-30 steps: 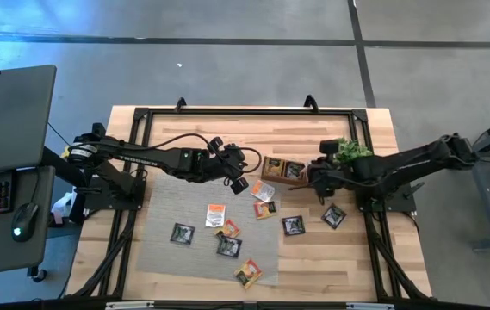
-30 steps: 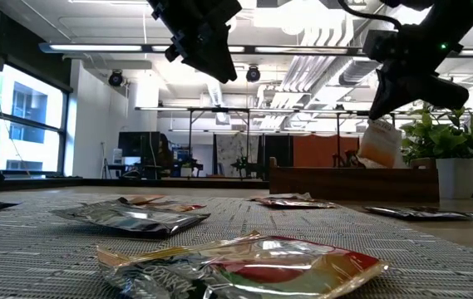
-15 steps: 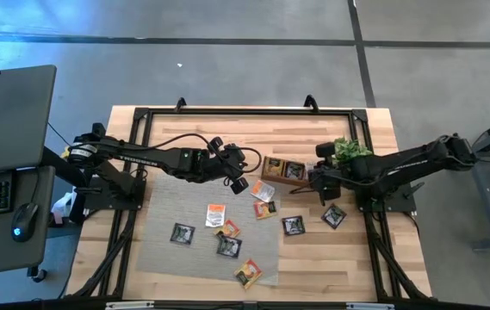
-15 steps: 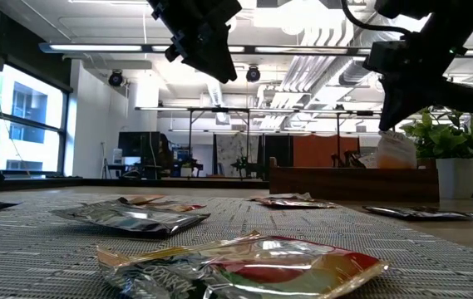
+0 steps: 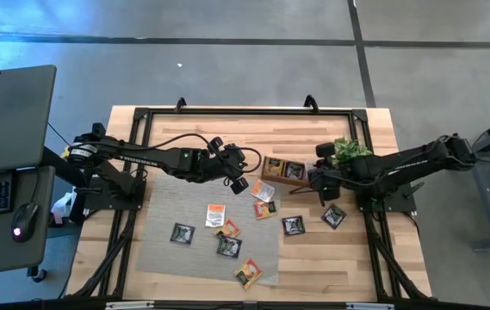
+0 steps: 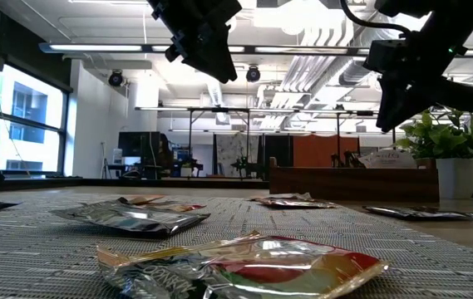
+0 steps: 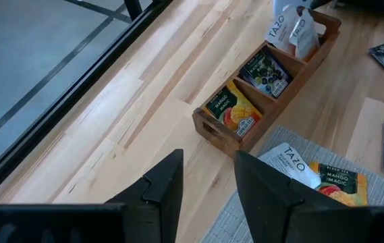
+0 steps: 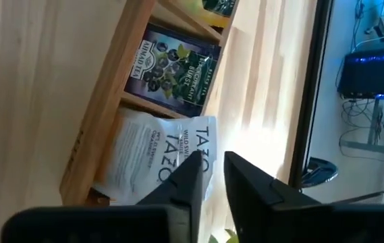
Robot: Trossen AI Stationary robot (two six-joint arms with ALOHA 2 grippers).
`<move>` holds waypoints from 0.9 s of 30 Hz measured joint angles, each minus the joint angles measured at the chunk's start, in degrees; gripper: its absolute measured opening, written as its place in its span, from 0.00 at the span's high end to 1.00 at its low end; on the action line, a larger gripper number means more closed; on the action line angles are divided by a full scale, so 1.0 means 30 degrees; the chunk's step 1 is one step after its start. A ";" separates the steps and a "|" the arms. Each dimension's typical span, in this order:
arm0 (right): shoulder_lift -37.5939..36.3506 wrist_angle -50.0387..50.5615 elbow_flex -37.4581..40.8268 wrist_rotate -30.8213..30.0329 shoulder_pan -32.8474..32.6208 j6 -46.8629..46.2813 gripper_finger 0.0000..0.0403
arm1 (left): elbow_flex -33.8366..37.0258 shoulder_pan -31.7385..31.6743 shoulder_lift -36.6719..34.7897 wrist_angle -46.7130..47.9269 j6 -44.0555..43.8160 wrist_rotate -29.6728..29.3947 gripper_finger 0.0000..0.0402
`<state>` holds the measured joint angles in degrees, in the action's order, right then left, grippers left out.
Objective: Pick & Place Tea
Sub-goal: Put the white orange tea bag in the right section of the wooden organizer
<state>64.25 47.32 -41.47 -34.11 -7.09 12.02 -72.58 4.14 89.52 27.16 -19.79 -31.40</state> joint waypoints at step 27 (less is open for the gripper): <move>0.7408 -1.4021 -0.0036 0.8119 -0.1356 -0.4809 0.80 | -0.0007 0.0000 0.0000 -0.0022 0.0000 -0.0022 0.67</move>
<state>86.47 5.26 -41.58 -9.76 -11.16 -2.41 -72.60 4.14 89.52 27.09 -19.79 -31.46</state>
